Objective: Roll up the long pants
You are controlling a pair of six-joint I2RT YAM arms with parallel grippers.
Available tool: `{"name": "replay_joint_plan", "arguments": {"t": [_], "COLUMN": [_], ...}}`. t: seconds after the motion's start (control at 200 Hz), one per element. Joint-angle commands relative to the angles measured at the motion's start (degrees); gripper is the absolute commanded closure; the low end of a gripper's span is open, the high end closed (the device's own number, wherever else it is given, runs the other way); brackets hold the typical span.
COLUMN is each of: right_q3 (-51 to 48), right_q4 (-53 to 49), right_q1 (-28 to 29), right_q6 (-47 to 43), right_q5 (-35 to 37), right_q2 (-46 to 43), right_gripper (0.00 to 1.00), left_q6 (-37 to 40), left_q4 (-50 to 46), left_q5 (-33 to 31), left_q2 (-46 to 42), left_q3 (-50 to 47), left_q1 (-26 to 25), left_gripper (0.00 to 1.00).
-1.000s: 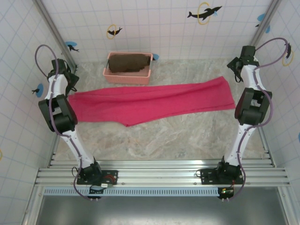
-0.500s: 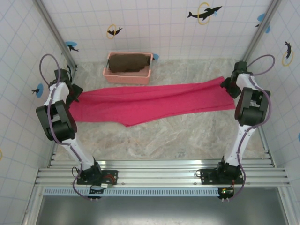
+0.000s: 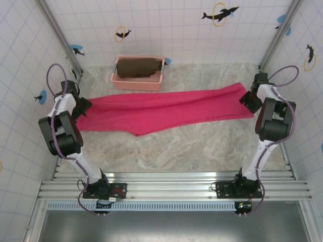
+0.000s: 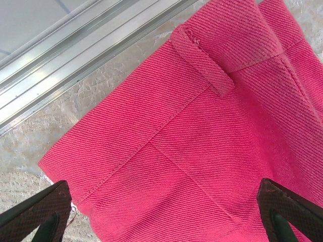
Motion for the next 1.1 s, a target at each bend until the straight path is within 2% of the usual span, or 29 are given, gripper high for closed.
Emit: {"name": "replay_joint_plan", "arguments": {"t": [0.0,0.15,0.245,0.435,0.495,0.605,0.711,0.801,0.861,1.096], "right_q3": [-1.22,-1.34,-1.38,-1.13,-0.92,-0.76,-0.53,-0.44,-0.67,-1.09], "right_q4": [-1.55,-1.42,-0.8,0.12,0.22,0.03,-0.35,-0.82,-1.13,-1.02], "right_q1": [0.15,-0.13,-0.11,-0.2,-0.14,-0.41,-0.75,-0.89,-1.04,-2.55], "right_q6": [-0.74,-0.74,-0.51,-0.16,-0.34,-0.71,-0.9,-1.35,-1.56,-1.91], "right_q5": [2.42,2.56,2.63,2.91,3.02,3.26,3.24,3.45,4.0,3.53], "right_q2": [-1.91,-1.09,-0.16,1.09,1.02,0.95,1.08,0.75,0.34,1.16], "right_gripper": [0.39,0.39,0.47,0.87,0.94,1.0,0.99,0.7,0.61,0.6], "left_q6": [1.82,1.8,1.74,2.61,2.69,2.67,2.59,2.5,2.54,2.48], "left_q4": [-1.09,-1.21,-1.16,-1.89,-2.09,-2.15,-2.11,-2.08,-2.08,-2.18], "left_q5": [-0.17,0.23,0.45,0.45,0.23,0.18,0.18,0.28,0.32,0.5], "left_q2": [-1.08,-0.44,-0.33,-0.29,-0.16,-0.18,-0.16,-0.16,-0.25,-0.33], "left_q3": [-0.37,0.22,0.52,0.97,0.97,0.98,0.98,0.94,0.97,0.97], "left_q1": [-0.19,-0.22,-0.19,-0.2,-0.2,-0.2,-0.18,-0.18,-0.19,-0.19], "left_gripper": [0.04,0.04,0.04,0.05,0.05,0.05,0.05,0.05,0.05,0.05]}}
